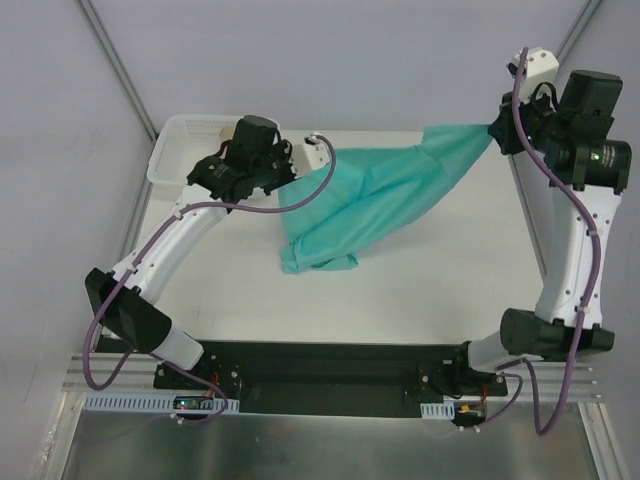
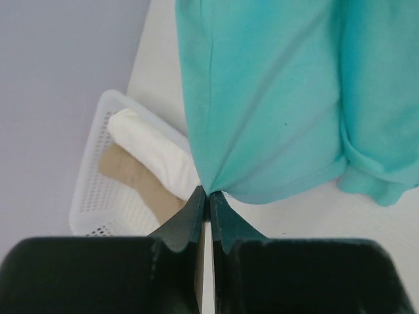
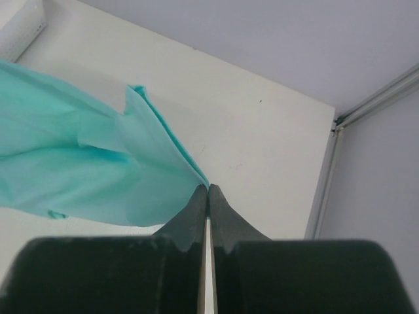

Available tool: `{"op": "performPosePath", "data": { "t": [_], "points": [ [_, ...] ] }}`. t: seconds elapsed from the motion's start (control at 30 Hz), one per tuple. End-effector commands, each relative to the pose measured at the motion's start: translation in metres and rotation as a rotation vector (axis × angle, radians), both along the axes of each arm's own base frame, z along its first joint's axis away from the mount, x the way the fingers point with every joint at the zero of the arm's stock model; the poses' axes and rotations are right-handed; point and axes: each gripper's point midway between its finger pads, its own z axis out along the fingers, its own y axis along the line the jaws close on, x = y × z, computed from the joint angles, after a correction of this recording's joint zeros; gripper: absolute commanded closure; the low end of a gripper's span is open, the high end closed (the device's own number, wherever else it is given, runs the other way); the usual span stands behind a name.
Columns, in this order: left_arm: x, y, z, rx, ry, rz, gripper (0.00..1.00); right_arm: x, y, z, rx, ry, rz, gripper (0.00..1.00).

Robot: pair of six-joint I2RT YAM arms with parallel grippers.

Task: Roll the t-shirts
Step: Flatten out the T-shirt at the center of the board.

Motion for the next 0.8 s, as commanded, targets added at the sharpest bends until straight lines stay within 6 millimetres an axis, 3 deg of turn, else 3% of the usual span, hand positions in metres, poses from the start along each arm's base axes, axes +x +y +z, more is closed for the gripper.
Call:
{"op": "performPosePath", "data": {
  "t": [0.0,0.13,0.2,0.4,0.57,0.77],
  "points": [
    [-0.019,0.032,0.109,-0.08,-0.261,0.062,1.0,-0.05,-0.012,0.039,-0.103,-0.118,-0.063,0.99],
    [-0.038,0.046,0.153,-0.097,-0.388,0.042,1.0,-0.087,-0.021,0.058,-0.159,-0.188,-0.117,0.99],
    [-0.047,0.052,0.17,-0.101,-0.438,0.032,1.0,-0.095,-0.021,0.059,-0.177,-0.202,-0.114,0.99],
    [-0.058,0.067,0.232,-0.149,-0.575,0.071,1.0,-0.114,-0.024,0.094,-0.162,-0.327,-0.166,0.99],
    [-0.075,0.072,0.264,-0.216,-0.623,0.069,1.0,-0.133,-0.028,0.127,-0.16,-0.43,-0.212,0.99],
    [-0.113,0.088,0.299,-0.306,-0.695,0.05,1.0,-0.196,-0.023,0.169,-0.181,-0.602,-0.223,0.99]
  ]
}}
